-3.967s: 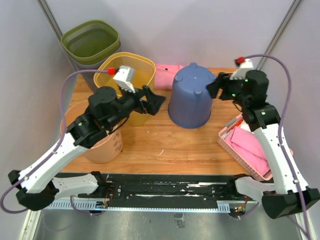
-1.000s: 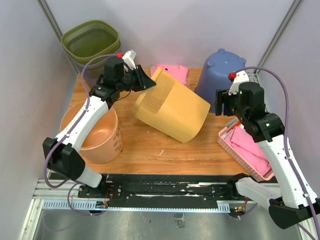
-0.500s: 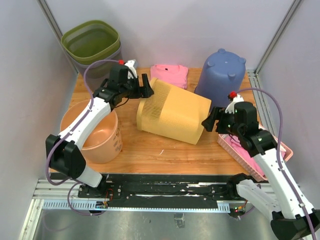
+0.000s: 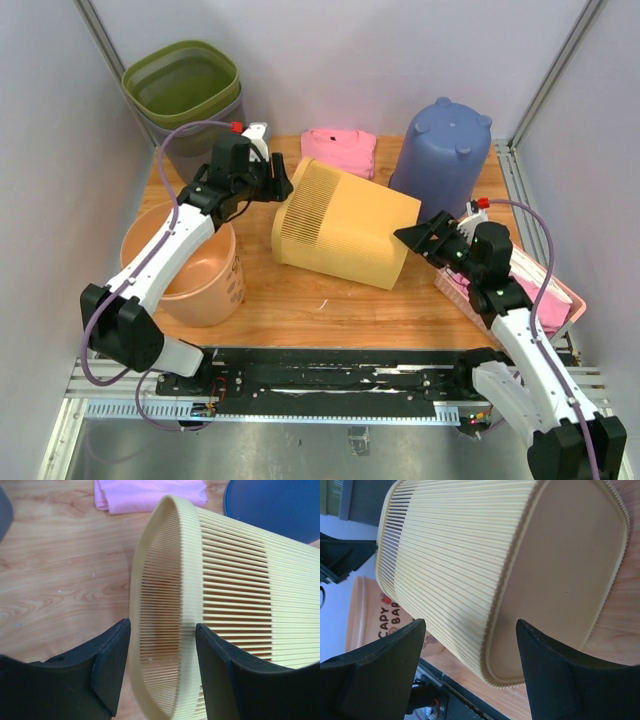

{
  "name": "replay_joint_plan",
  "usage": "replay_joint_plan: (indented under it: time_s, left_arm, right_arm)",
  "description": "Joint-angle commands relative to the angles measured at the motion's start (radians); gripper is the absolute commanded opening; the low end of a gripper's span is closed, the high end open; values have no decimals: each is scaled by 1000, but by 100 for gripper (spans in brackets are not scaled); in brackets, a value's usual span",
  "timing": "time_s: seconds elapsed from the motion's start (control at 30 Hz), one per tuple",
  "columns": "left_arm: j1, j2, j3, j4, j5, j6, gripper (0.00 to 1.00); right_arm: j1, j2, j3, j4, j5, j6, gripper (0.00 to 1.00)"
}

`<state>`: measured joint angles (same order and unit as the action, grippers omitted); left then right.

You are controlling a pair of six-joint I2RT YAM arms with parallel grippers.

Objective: Turn the large container upside down

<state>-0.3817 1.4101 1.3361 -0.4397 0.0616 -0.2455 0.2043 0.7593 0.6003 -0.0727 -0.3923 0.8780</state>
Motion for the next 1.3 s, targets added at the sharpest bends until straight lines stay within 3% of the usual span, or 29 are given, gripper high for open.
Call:
replay_joint_plan:
  time_s: [0.0,0.17,0.3,0.63,0.87,1.1,1.27]
  left_arm:
    - [-2,24,-41,38,19,-1,56]
    - [-3,43,-59,50,17,-3,45]
    - [-2,58,-80,63,27,-9,43]
    - [-2,118,-95,122,105,-56,52]
    - [-2,96,-58,98,84,-51,57]
    - [-2,18,13,43,24,-19,70]
    - [-2,-12,39,27,-2,-16,72]
  right_arm:
    - [-47,47,-70,296,-119,167,73]
    - [-50,61,-48,346,-190,194,69]
    - [-49,29,5,344,-244,237,68]
    - [-46,-3,140,368,-271,266,70]
    - [-52,-8,217,-67,-78,-5,70]
    - [-56,55,139,-64,-97,-25,70]
    - [-56,80,127,-61,-110,-42,70]
